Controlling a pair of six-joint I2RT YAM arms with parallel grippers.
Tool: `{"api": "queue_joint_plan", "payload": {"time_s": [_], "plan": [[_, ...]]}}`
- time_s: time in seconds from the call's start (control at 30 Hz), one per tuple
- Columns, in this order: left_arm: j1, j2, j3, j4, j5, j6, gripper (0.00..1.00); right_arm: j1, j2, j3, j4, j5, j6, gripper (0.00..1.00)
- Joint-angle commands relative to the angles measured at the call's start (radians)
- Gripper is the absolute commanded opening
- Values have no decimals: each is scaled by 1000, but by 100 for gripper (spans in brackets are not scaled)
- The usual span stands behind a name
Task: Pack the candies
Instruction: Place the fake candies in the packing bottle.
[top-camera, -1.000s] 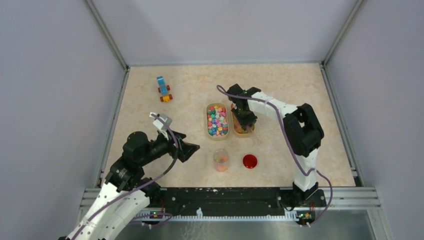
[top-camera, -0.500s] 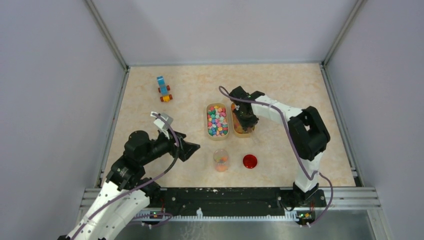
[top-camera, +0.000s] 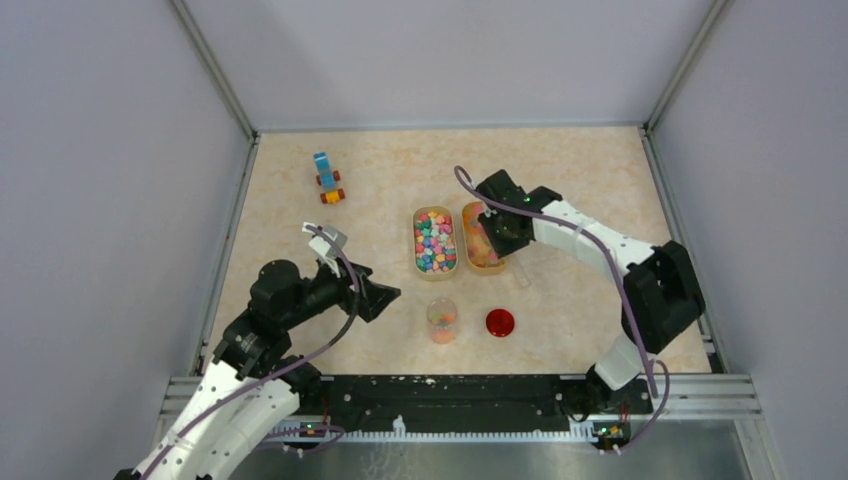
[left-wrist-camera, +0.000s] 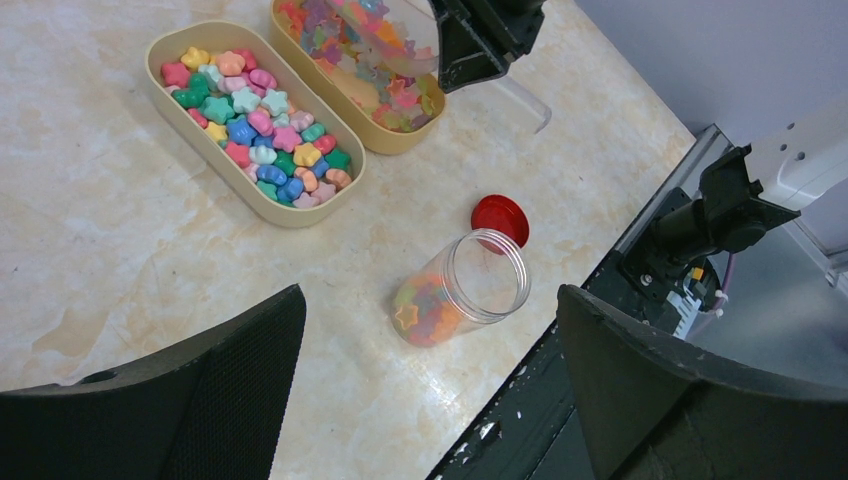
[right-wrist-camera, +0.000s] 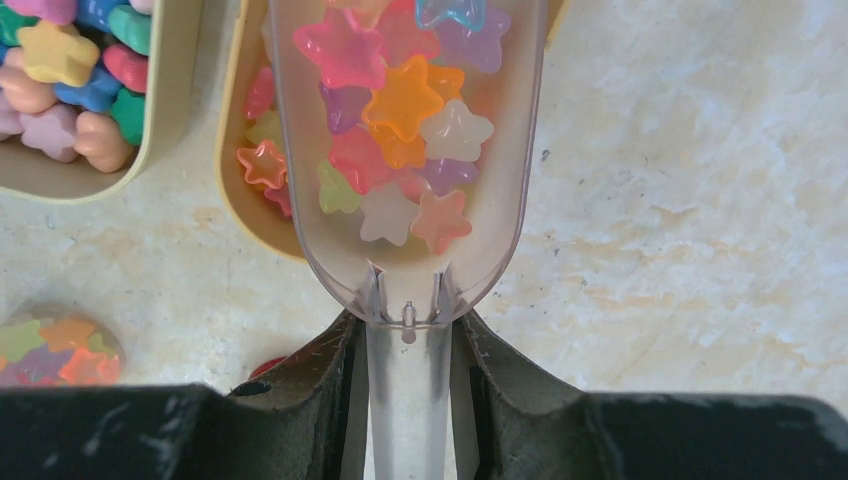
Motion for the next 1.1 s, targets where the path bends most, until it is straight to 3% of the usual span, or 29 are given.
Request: {"api": "queue_joint_plan", "payload": {"time_s": [0.0, 0.37, 0.8, 1.07], "plan": [[-3, 10, 8, 31, -8, 13, 99, -1, -102, -21, 25, -8, -29, 0], [-4, 13, 8, 28, -24, 9, 99, 99, -281, -91, 28, -32, -134, 0], [-4, 6, 8, 25, -29, 4, 99, 303, -469, -170, 28, -178, -427, 0], [-4, 3, 6, 34, -8, 4, 99, 454, -458, -145, -2, -170, -503, 0]]}}
